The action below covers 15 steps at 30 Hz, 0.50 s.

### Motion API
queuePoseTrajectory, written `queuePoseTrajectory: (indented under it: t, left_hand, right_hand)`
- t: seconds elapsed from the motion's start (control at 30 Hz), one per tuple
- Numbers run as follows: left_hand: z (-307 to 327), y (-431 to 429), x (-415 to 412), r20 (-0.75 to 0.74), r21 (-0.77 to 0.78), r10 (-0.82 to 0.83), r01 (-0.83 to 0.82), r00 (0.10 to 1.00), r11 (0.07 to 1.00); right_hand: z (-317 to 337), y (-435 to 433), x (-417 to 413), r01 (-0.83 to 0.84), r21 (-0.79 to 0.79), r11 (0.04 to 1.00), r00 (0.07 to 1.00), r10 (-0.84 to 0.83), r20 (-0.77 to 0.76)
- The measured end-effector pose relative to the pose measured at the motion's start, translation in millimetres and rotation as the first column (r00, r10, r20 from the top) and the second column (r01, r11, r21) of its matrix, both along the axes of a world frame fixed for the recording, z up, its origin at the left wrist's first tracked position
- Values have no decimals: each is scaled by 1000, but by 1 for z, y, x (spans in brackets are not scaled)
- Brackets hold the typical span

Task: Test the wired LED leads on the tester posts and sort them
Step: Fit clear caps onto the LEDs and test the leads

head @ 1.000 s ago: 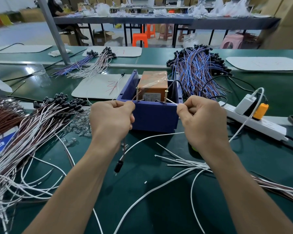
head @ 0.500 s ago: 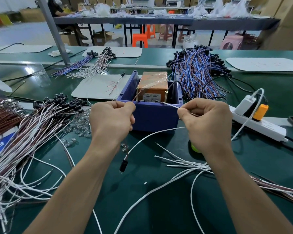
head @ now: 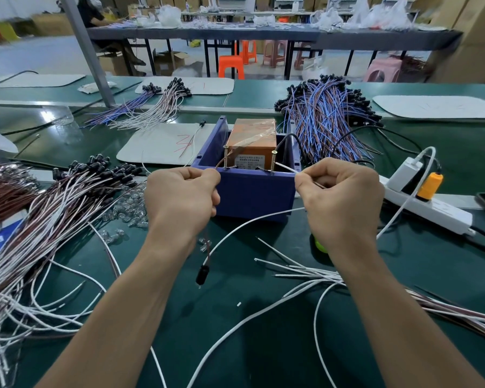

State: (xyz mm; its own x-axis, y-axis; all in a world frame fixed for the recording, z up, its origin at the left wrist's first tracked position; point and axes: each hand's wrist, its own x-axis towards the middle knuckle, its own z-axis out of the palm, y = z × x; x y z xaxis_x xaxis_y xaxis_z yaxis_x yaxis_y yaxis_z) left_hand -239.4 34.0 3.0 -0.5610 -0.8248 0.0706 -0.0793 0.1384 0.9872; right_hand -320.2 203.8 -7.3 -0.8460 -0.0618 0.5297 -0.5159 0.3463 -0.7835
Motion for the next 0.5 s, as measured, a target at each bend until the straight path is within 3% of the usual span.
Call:
queuePoseTrajectory:
  t: [0.5]
  left_hand:
    - [-2, 1, 3, 19, -25, 7, -7, 1000, 1000]
  right_hand:
    - [-2, 3, 2, 7, -19, 1000, 1000, -6, 23]
